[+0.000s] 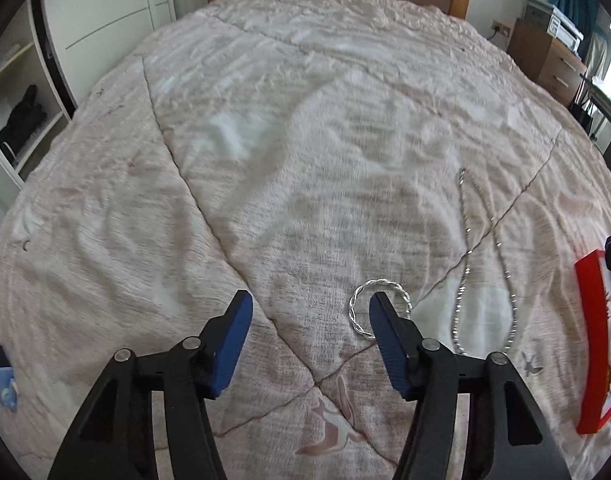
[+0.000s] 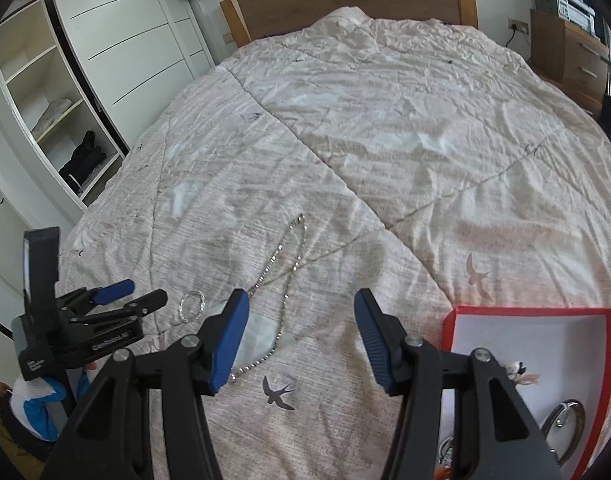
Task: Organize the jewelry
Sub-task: 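Grasp the twisted silver hoop with the left tool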
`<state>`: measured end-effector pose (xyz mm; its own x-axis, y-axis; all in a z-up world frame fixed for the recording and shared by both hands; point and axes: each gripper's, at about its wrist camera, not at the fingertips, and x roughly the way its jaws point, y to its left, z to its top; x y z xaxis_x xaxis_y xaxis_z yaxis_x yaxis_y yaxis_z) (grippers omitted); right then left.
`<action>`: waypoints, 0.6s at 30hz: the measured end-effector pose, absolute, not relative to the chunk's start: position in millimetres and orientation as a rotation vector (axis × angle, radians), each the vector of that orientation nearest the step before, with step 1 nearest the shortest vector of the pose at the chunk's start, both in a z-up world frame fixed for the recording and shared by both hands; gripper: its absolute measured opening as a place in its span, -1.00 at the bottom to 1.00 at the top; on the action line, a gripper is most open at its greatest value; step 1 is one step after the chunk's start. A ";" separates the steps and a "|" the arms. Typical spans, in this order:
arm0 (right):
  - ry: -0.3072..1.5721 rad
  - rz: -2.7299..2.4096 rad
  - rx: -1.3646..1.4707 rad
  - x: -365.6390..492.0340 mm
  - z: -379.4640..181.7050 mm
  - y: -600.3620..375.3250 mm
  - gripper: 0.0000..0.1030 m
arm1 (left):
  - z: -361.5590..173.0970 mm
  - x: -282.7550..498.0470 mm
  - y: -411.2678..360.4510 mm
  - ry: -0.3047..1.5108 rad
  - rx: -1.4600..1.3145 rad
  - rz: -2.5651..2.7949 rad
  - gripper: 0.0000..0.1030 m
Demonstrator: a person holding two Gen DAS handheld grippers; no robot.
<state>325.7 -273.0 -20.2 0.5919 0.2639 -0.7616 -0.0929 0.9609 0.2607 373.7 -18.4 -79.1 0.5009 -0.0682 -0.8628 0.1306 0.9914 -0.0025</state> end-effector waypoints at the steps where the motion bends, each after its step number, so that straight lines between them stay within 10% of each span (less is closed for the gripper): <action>1: 0.919 0.210 0.205 326.7 -22.8 -273.4 0.03 | -83.8 375.3 -20.0 1.047 0.065 -0.130 0.11; 6: 0.940 0.218 0.215 330.6 -37.5 -272.1 0.03 | -99.9 382.6 -25.4 1.072 0.071 -0.169 0.04; 13: 0.976 0.247 0.223 337.0 -56.0 -259.5 0.03 | -112.7 390.1 -17.6 1.074 0.078 -0.129 -0.84; 18: 1.009 0.279 0.232 342.5 -71.4 -244.4 0.03 | -112.1 392.3 6.3 1.049 0.031 -0.064 -0.91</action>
<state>342.5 -244.4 -71.4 0.5022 0.3346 -0.7974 -0.1222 0.9403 0.3176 392.3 6.3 -112.1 0.4971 -0.0383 -0.8669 0.0677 0.9977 -0.0053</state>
